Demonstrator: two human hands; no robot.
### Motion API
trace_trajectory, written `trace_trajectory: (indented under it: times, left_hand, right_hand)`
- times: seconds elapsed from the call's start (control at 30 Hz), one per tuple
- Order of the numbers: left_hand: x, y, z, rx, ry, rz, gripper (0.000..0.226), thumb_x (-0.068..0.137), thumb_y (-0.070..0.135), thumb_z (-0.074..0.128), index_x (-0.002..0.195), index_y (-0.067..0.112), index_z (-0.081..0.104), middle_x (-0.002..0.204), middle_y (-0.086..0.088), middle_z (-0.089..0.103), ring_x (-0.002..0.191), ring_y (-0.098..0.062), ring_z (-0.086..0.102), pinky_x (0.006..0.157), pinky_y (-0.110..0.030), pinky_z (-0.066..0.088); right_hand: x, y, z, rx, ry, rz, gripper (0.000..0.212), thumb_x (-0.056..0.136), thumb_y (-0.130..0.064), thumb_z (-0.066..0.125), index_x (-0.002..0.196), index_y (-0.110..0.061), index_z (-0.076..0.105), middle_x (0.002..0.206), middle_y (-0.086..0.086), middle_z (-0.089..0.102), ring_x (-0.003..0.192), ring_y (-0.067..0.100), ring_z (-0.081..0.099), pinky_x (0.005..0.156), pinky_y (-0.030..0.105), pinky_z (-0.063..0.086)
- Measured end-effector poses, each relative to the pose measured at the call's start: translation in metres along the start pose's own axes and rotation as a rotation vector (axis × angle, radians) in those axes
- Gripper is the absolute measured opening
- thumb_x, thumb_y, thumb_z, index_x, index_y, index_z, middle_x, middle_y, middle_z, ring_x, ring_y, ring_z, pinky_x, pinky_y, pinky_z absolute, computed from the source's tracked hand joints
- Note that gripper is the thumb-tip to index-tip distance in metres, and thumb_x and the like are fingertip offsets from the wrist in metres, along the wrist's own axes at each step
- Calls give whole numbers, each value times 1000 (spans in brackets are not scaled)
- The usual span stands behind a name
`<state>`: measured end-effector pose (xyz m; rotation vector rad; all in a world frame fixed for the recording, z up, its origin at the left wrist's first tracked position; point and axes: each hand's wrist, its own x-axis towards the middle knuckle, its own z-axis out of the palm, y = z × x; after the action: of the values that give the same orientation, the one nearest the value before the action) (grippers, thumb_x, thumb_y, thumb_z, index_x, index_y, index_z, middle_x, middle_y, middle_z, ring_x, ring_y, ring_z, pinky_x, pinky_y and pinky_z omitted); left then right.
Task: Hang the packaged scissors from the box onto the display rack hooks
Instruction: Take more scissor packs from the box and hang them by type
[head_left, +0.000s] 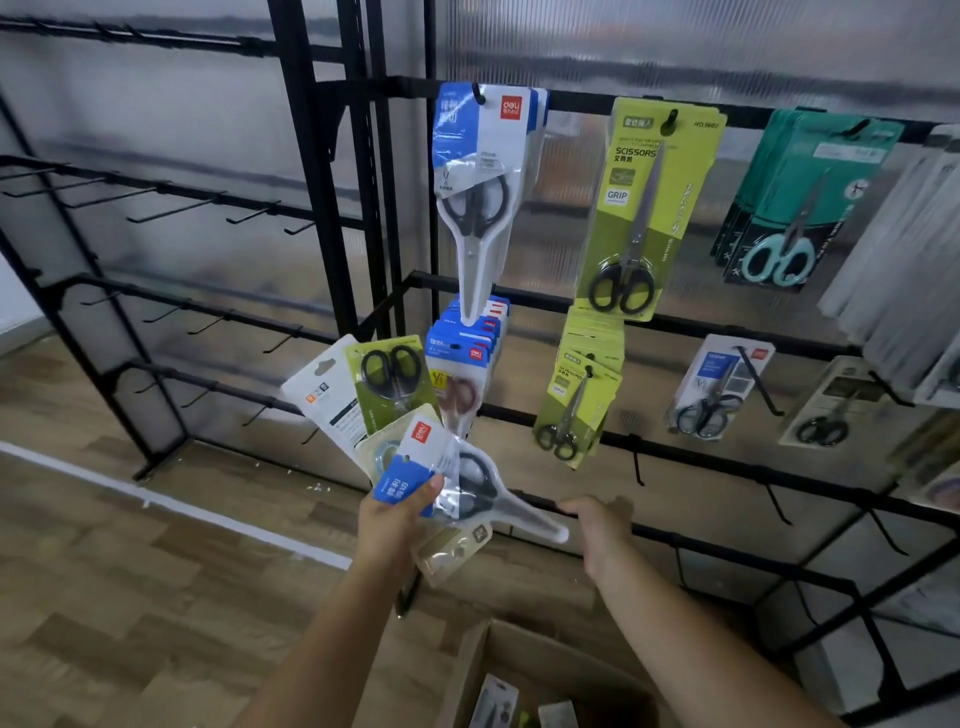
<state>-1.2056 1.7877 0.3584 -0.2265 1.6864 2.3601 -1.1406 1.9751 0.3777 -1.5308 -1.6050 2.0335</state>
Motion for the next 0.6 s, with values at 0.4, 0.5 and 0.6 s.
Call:
trace_trajectory:
  times: [0.4,0.5,0.6]
  left_hand:
    - [-6,-1,6,-26,-160,2,28,68,8,73,95,8,66,77,-3,75,68,-15,71,54,-22,54]
    - [-4,1,-5,-51,-142,2,19,74,7,69,94,8,66,78,-2,75,70,-15,71,57,-25,55]
    - [-1,7,-19,-93,-108,14,32,70,16,68,101,8,66,86,-3,75,79,-18,71,63,-29,55]
  right_hand:
    - [-20,-29,63,-517,-452,-800,22,72,-8,77,84,-12,58,75,-8,58,64,1,51,55,13,39]
    - [-15,-26,71,-528,-426,-850,19,77,-5,72,73,-14,56,71,-7,57,62,2,50,53,10,36]
    - [-11,-29,79,-419,-332,-849,34,81,-1,66,61,-20,46,67,-9,55,62,-1,49,48,5,35]
